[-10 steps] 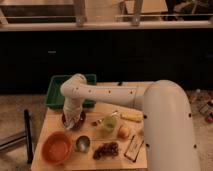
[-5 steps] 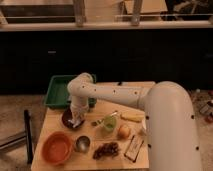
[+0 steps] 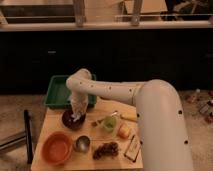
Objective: Wipe purple bowl with towel
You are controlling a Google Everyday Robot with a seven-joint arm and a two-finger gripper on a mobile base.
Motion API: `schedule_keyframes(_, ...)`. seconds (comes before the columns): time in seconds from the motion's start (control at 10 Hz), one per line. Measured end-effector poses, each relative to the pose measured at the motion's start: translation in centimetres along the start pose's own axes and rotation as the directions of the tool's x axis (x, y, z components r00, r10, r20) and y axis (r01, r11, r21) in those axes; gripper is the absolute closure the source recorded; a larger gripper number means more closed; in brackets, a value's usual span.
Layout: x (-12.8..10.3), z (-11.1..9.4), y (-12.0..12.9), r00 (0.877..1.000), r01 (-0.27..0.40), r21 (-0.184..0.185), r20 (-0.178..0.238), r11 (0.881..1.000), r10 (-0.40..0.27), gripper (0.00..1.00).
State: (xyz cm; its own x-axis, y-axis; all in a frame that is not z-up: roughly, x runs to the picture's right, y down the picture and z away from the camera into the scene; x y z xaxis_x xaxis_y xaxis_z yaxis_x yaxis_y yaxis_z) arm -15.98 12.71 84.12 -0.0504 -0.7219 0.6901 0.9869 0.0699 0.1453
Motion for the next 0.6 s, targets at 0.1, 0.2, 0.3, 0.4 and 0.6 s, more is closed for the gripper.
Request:
schedule_keyframes(0.1,0.4,-0.3,-0.7,1.000,0.017,0.001,-0.007,1.000,-0.017,0.95)
schedule_keyframes(0.2,0.6,-0.5,-1.7,0.999,0.039,0.006,-0.015,0.999,-0.039,0.95)
schedule_keyframes(0.3,0.9,-0.6,-2.4,0.998,0.059,0.011,-0.022,0.998,-0.058,0.95)
schedule_keyframes(0.4,1.0,-0.9,-3.5,0.996,0.091,0.021,-0.029,0.996,-0.090,0.95)
schedule_keyframes(0.6,0.6,-1.3,-4.7,0.990,0.141,0.038,-0.033,0.989,-0.140,0.95)
